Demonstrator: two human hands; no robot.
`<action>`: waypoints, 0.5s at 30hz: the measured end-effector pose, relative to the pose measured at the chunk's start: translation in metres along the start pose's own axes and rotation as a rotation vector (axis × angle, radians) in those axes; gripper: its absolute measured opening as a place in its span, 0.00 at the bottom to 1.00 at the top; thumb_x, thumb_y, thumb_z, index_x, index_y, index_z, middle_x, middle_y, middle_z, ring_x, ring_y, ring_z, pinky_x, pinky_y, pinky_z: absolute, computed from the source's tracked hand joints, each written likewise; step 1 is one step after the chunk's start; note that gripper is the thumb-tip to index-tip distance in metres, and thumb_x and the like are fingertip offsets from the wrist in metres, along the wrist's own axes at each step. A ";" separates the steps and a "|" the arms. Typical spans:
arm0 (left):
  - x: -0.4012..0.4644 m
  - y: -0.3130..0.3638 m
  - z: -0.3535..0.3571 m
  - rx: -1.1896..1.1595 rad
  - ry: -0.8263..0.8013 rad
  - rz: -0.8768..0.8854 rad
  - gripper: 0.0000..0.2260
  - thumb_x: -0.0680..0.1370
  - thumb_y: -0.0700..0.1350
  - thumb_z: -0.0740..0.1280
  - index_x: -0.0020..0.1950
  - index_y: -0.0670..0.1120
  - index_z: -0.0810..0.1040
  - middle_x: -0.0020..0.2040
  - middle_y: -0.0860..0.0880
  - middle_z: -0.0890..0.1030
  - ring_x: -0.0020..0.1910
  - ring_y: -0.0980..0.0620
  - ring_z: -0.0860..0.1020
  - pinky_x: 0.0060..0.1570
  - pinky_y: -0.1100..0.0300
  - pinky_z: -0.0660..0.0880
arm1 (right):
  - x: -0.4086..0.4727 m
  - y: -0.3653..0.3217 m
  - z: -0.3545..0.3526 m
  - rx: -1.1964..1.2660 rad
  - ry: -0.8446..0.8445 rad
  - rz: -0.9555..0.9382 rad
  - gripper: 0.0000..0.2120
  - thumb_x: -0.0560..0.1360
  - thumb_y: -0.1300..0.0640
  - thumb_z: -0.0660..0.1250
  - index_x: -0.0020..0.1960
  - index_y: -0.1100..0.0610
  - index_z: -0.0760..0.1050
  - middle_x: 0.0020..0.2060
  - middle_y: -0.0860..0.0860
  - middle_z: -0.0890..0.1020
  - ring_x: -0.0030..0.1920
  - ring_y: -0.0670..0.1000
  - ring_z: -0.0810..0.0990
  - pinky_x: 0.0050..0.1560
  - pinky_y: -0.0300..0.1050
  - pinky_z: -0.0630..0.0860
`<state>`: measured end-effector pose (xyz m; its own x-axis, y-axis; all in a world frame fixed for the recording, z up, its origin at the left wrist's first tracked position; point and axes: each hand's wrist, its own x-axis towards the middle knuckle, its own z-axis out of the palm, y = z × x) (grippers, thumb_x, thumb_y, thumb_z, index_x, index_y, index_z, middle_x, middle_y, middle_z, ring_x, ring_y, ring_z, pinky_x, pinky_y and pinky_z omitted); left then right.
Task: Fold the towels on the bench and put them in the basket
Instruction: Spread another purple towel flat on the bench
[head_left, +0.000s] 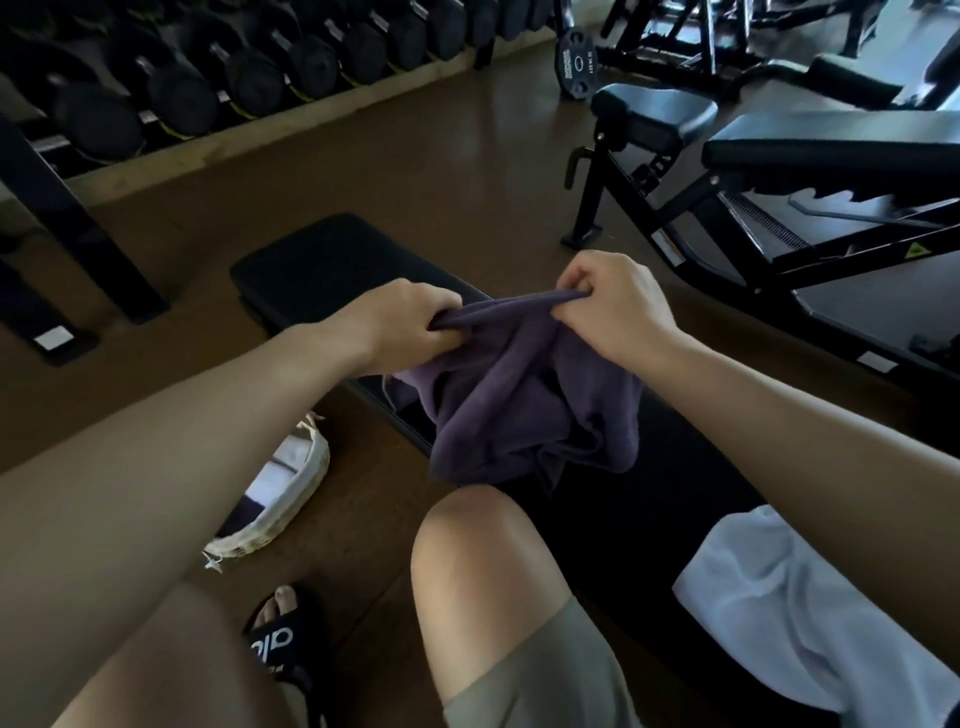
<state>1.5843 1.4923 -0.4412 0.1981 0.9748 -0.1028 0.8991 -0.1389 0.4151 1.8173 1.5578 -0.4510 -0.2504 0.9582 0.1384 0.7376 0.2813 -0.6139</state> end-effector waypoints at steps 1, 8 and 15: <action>0.000 -0.004 0.000 -0.118 -0.024 -0.046 0.08 0.82 0.51 0.67 0.45 0.50 0.78 0.42 0.50 0.81 0.42 0.50 0.79 0.42 0.55 0.74 | 0.003 0.002 -0.001 -0.068 -0.041 0.018 0.03 0.70 0.55 0.72 0.43 0.48 0.80 0.39 0.44 0.81 0.43 0.49 0.80 0.40 0.46 0.75; -0.004 -0.021 0.008 -0.571 -0.426 -0.239 0.05 0.80 0.41 0.70 0.55 0.43 0.78 0.49 0.43 0.81 0.46 0.48 0.80 0.48 0.54 0.76 | 0.008 0.004 0.002 -0.221 -0.664 -0.014 0.09 0.70 0.49 0.78 0.46 0.49 0.81 0.45 0.48 0.83 0.48 0.51 0.83 0.48 0.51 0.81; -0.012 -0.037 0.015 -0.542 -0.789 -0.415 0.08 0.79 0.38 0.69 0.55 0.49 0.82 0.51 0.43 0.84 0.43 0.48 0.79 0.44 0.59 0.75 | 0.009 0.013 -0.001 -0.165 -0.910 0.030 0.08 0.72 0.50 0.76 0.49 0.49 0.82 0.47 0.49 0.85 0.50 0.51 0.84 0.53 0.52 0.82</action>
<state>1.5542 1.4831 -0.4691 0.2878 0.5103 -0.8104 0.6978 0.4678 0.5424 1.8253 1.5705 -0.4572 -0.5744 0.5754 -0.5822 0.8142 0.3283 -0.4789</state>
